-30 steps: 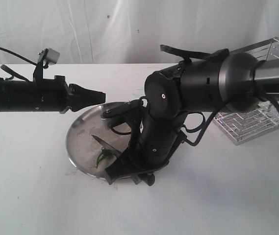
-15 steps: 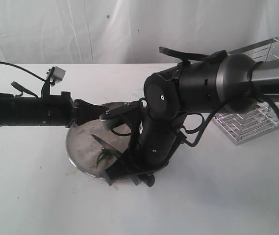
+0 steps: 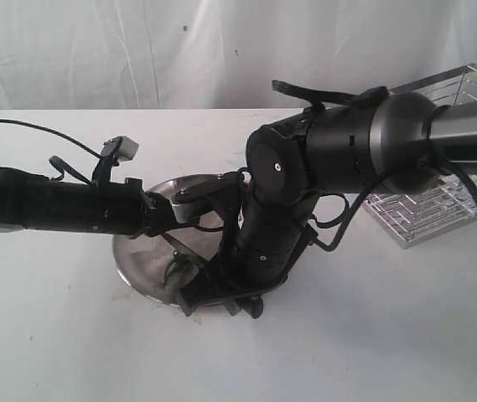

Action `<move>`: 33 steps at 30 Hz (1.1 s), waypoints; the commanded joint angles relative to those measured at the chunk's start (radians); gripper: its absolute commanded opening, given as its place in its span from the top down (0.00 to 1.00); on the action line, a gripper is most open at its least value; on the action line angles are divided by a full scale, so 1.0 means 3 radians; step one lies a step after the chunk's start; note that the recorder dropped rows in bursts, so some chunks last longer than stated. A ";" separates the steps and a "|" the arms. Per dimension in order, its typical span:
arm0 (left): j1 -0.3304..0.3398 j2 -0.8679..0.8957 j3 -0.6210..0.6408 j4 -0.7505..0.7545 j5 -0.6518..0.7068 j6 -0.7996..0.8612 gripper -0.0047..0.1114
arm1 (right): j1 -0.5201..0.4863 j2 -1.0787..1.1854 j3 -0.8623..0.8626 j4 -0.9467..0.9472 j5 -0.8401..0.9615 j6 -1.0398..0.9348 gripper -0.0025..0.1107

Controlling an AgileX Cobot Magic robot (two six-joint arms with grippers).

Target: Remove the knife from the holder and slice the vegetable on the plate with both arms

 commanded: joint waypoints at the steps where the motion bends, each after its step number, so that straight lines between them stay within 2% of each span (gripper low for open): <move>1: -0.0021 0.0005 0.0144 -0.0078 -0.0149 0.0118 0.96 | -0.0024 -0.0002 -0.0009 -0.0007 -0.0028 -0.0029 0.98; 7: -0.0021 0.0005 0.0286 -0.0078 -0.0425 0.0300 0.96 | -0.0024 -0.0002 -0.0009 -0.0037 -0.0028 -0.0029 0.98; 21: -0.0021 0.0005 0.0324 -0.0078 -0.0407 0.0299 0.96 | -0.0024 0.0003 0.0028 -0.0125 -0.0108 0.0074 0.98; 33: -0.0021 -0.0201 0.0248 -0.0078 -0.0045 0.0281 0.96 | -0.0024 -0.0009 0.0028 -0.0167 -0.0183 0.0068 0.98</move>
